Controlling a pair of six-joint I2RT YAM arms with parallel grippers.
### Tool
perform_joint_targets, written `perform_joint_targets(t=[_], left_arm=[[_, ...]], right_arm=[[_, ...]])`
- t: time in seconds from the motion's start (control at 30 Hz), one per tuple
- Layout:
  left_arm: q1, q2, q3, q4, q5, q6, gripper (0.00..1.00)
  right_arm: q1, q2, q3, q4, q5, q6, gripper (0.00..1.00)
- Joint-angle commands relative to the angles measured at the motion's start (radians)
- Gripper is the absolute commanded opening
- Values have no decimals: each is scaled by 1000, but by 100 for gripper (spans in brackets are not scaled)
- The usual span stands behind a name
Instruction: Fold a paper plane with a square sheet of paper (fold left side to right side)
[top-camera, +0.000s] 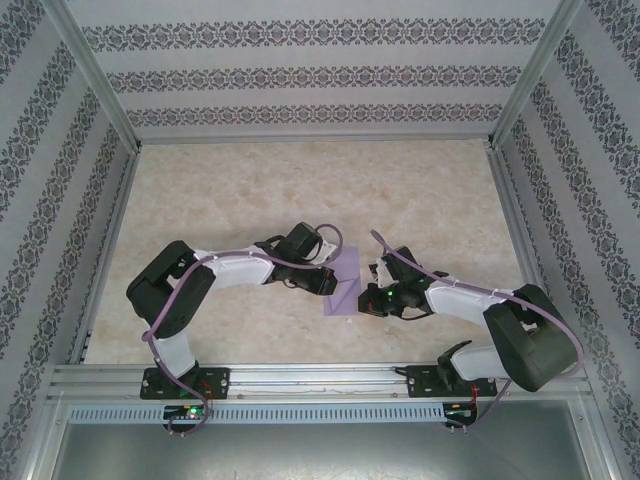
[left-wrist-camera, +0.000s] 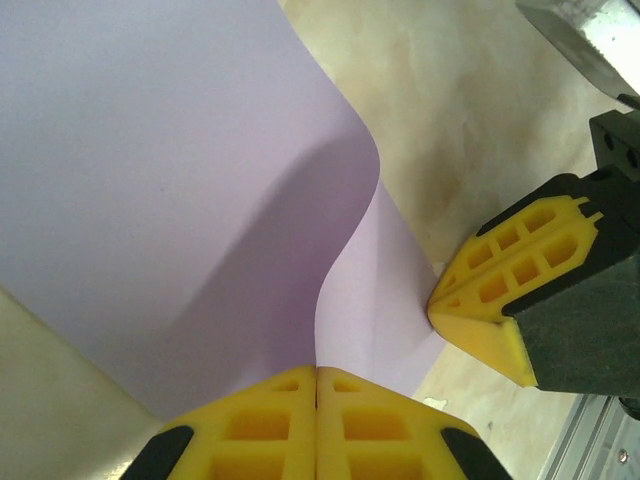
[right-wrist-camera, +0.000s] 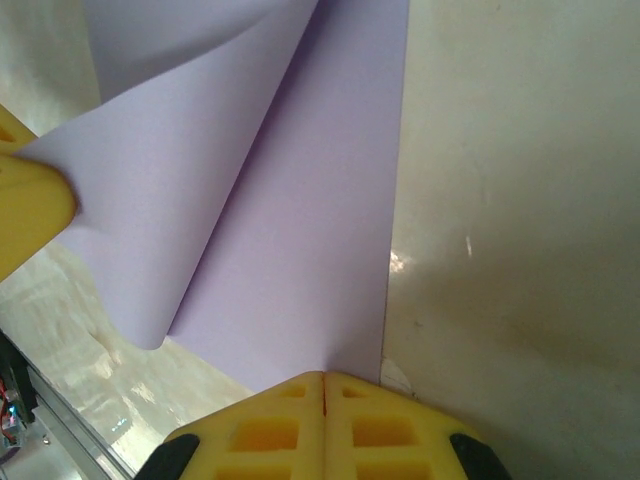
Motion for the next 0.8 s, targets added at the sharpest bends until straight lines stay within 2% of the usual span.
perform_joint_targets(t=[0.0,0.77], left_arm=[[17,16,36,-79,20,58,6],[37,100,159,-211,-12,155,7]], right_arm=[[7,22,14,-50,41,-34,0],[7,28,17,-58,51,-41,0]])
